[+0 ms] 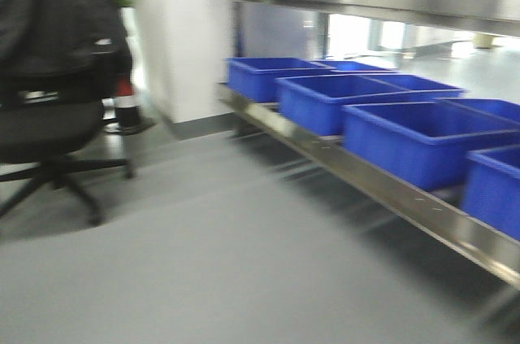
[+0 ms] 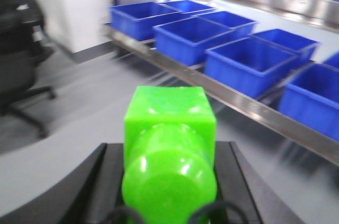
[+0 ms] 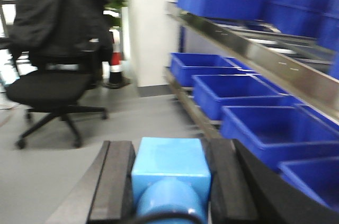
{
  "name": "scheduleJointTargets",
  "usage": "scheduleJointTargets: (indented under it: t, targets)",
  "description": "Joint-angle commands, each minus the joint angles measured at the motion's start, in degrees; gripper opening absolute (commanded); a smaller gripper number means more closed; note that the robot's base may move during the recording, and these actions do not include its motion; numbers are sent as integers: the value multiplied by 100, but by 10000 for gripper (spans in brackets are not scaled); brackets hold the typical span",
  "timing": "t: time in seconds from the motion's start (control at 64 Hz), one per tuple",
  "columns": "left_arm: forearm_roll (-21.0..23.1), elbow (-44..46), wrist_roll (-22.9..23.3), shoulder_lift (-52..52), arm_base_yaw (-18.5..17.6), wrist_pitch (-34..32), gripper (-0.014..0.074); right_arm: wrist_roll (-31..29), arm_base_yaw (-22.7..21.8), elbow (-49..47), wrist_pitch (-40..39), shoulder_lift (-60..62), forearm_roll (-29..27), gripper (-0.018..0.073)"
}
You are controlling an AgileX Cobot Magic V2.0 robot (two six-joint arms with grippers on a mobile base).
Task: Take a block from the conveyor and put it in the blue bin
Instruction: 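Drive the base toward the shelf of blue bins, then approach the blue bin on the shelf with both held blocks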
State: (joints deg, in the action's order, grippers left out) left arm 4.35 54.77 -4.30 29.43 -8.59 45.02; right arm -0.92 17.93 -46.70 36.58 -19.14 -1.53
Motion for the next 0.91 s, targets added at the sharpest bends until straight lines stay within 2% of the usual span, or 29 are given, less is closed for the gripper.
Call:
scheduleJointTargets:
  t: [0.0, 0.891]
  targets:
    - [35, 5, 43, -11, -38, -106, -111, -14, -6, 9, -108, 0, 51, -162]
    - [35, 5, 43, -11, -38, -106, -111, -14, -6, 9, -108, 0, 51, -162]
